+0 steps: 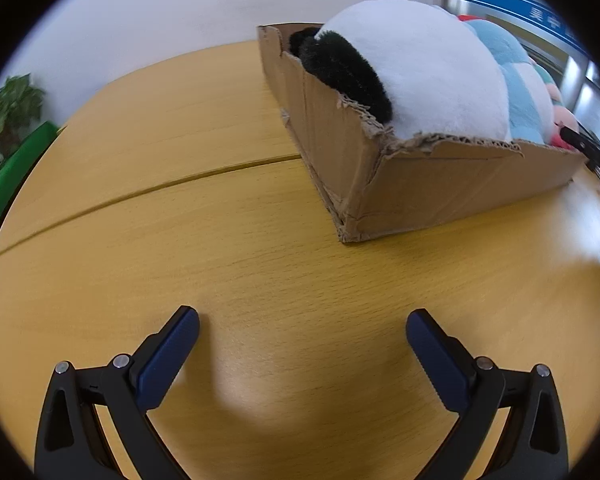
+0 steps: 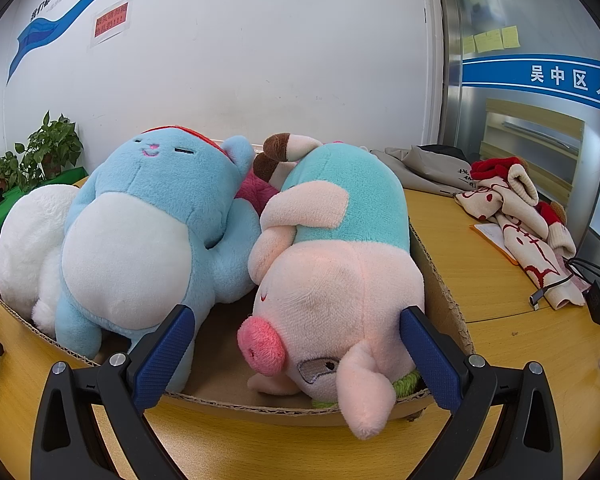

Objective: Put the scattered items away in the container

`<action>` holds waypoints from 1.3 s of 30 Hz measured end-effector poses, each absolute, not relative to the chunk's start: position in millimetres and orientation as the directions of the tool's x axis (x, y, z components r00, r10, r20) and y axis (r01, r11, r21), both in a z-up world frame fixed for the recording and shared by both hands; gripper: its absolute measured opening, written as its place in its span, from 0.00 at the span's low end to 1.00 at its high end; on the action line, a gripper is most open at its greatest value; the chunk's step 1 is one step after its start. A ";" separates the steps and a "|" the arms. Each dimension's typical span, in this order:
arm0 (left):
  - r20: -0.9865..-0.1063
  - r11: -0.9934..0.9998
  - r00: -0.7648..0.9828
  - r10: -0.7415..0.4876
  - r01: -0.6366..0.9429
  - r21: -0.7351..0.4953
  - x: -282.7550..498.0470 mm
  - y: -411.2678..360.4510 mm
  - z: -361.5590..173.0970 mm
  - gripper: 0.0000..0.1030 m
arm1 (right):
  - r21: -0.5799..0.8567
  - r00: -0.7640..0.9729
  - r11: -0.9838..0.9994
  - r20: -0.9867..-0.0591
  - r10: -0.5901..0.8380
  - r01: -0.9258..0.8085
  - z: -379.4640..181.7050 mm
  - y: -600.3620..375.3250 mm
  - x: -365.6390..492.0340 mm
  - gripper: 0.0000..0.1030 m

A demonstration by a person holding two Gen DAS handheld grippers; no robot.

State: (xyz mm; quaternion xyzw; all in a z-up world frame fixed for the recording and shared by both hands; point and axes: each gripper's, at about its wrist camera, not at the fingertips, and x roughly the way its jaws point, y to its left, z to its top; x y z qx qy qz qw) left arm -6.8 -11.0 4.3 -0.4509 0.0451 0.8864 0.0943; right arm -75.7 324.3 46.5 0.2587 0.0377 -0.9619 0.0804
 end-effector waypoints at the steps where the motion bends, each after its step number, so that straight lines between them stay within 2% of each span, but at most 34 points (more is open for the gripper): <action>1: -0.808 -0.974 -0.573 0.137 -0.225 -0.005 -6.9 -13.5 4.7 1.00 | -0.030 -0.855 -0.986 -0.503 -0.129 0.167 46.5 323.4 -76.0 1.00; 4: -0.808 -0.963 -0.566 0.163 -0.271 -0.005 -8.4 -22.9 5.9 1.00 | -0.030 -0.854 -0.984 -0.501 -0.138 0.177 48.0 323.0 -74.7 1.00; 7: -0.808 -0.948 -0.557 0.192 -0.320 -0.005 -9.1 -34.5 7.4 1.00 | -0.012 -0.814 -0.966 -0.542 -0.210 0.257 56.7 333.4 -66.5 1.00; 10: -0.808 -0.942 -0.553 0.202 -0.335 -0.006 -8.9 -46.1 8.7 1.00 | -0.060 -0.809 -0.944 -0.536 -0.244 0.325 62.1 371.3 -44.1 1.00; 14: -0.809 -0.941 -0.551 0.204 -0.338 -0.008 -17.5 -67.1 4.8 1.00 | -0.113 -0.730 -0.896 -0.628 -0.269 0.429 49.7 431.2 -22.2 1.00; 20: -0.810 -0.941 -0.551 0.202 -0.338 -0.005 -18.4 -70.1 2.2 1.00 | 0.119 -0.600 -0.917 -0.723 -0.343 0.381 21.1 520.7 -29.2 1.00; 23: -0.809 -0.941 -0.552 0.200 -0.338 -0.002 -14.8 -62.6 0.8 1.00 | 0.101 -0.555 -0.923 -0.773 -0.307 0.371 6.3 522.5 -35.4 1.00; 25: -0.809 -0.942 -0.552 0.199 -0.337 -0.002 -14.4 -60.1 0.7 1.00 | 0.070 -0.530 -0.903 -0.789 -0.310 0.424 5.0 512.4 -39.3 1.00; 27: -0.810 -0.942 -0.552 0.199 -0.336 -0.002 -15.0 -60.3 1.3 1.00 | -0.019 -0.533 -0.891 -0.807 -0.254 0.453 1.9 499.4 -44.0 1.00; 39: -0.810 -0.943 -0.552 0.197 -0.333 -0.002 -16.4 -64.2 0.4 1.00 | -0.019 -0.528 -0.883 -0.808 -0.263 0.469 1.1 498.4 -51.1 1.00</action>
